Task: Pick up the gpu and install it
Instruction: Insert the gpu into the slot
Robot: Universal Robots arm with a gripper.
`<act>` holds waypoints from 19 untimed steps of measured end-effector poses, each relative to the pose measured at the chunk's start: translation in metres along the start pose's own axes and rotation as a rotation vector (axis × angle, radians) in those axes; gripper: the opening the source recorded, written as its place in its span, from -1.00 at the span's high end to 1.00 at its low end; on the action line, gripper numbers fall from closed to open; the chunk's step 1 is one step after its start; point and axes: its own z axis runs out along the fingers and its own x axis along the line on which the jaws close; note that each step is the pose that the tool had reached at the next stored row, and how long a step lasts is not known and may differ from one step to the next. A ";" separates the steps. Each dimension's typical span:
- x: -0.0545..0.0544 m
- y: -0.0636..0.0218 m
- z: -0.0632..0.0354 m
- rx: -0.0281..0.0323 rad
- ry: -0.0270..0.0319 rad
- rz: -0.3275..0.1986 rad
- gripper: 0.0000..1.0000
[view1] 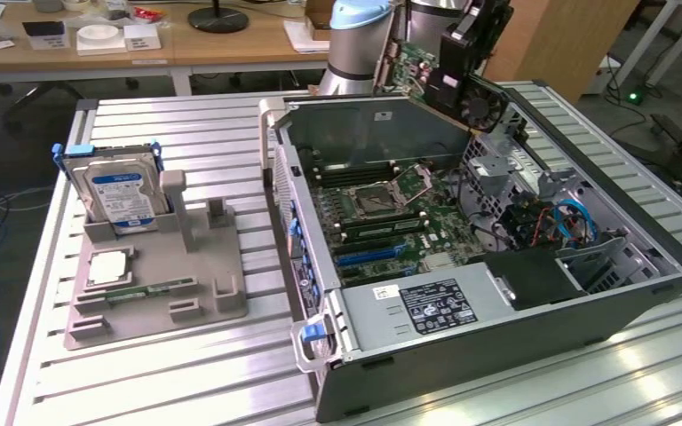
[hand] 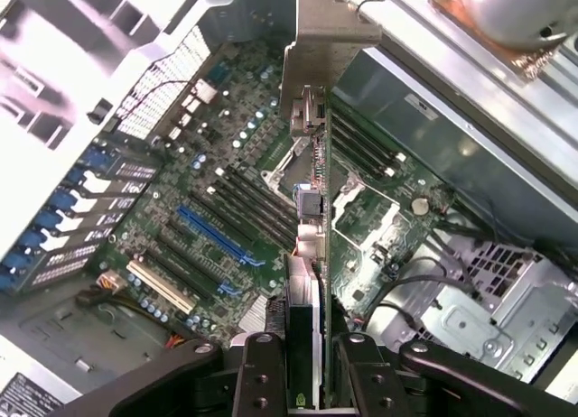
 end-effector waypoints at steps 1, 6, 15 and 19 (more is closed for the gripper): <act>0.000 0.0001 0.0000 -0.0001 0.0007 -0.013 0.45; 0.001 0.0004 0.0000 -0.0010 0.0041 -0.075 0.45; 0.001 0.0005 0.0000 -0.0023 0.0110 -0.199 0.45; 0.000 0.0000 0.0005 -0.0009 0.0128 -0.224 0.45</act>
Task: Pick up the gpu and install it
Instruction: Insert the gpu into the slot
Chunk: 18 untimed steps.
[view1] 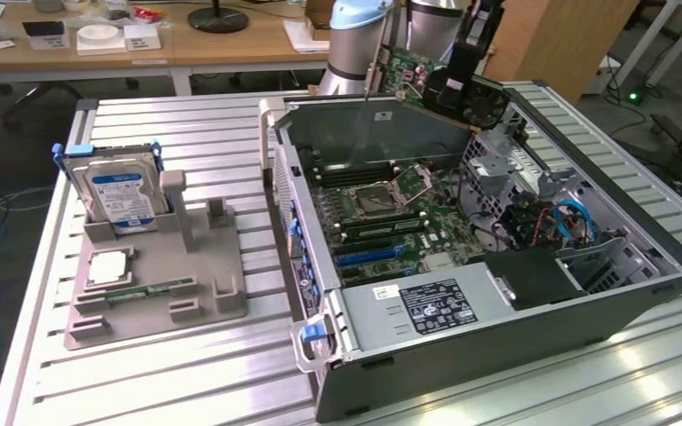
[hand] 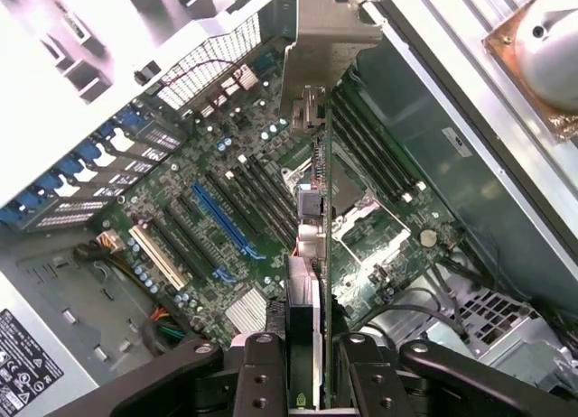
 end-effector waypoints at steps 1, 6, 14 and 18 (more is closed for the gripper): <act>0.000 -0.0001 0.0005 0.0009 -0.0003 -0.006 0.45; 0.000 -0.0003 0.0027 0.0127 -0.0078 -0.073 0.45; 0.000 -0.0005 0.0068 0.0126 -0.0029 -0.217 0.45; 0.000 -0.0008 0.0089 0.0126 -0.0011 -0.260 0.45</act>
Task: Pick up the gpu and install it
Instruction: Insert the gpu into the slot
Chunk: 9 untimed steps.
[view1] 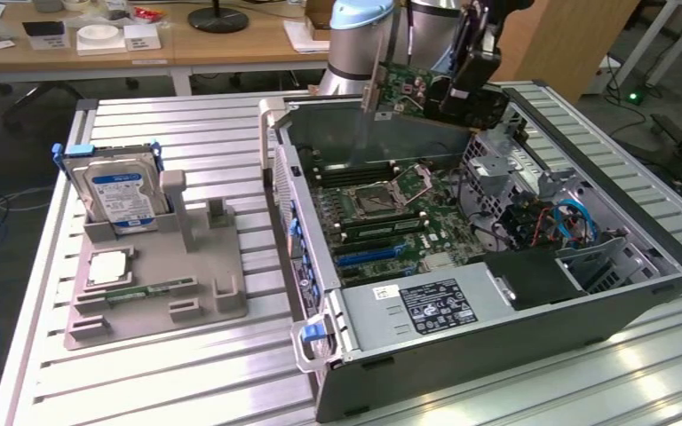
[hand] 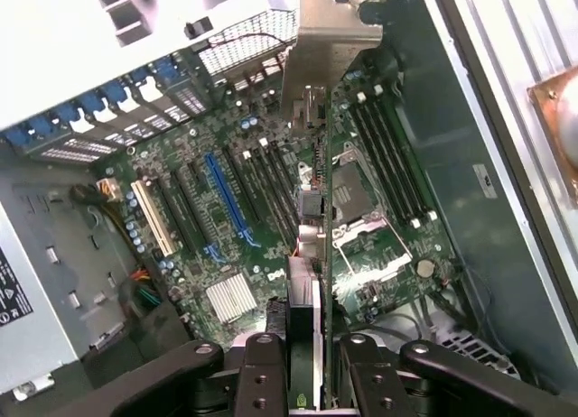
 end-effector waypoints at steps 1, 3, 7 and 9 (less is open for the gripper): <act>0.000 0.0000 0.0005 -0.0002 0.0005 -0.008 0.45; 0.000 -0.0001 0.0014 -0.0004 0.0009 -0.027 0.45; 0.000 -0.0001 0.0029 -0.0021 0.0035 -0.098 0.45; 0.000 -0.0002 0.0035 -0.0029 0.0047 -0.135 0.45</act>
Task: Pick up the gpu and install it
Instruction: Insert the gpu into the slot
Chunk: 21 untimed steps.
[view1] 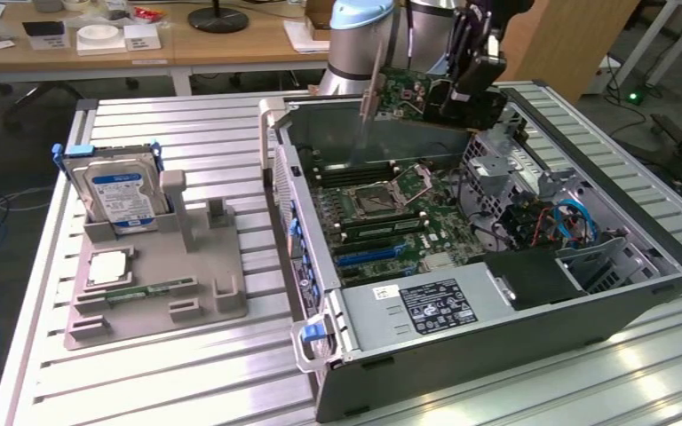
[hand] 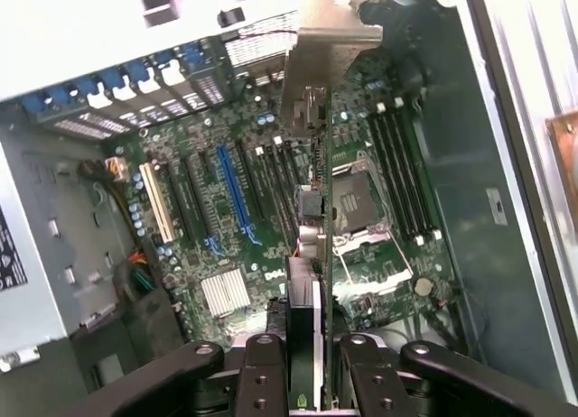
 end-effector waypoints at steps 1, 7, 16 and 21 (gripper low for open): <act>0.000 0.0000 0.0002 -0.0002 0.0005 -0.018 0.45; 0.000 0.0001 0.0017 0.0418 -0.0106 -0.056 0.45; 0.001 0.0013 0.0101 0.0461 -0.0125 -0.156 0.45; 0.003 0.0057 0.0131 0.0454 -0.0123 -0.175 0.45</act>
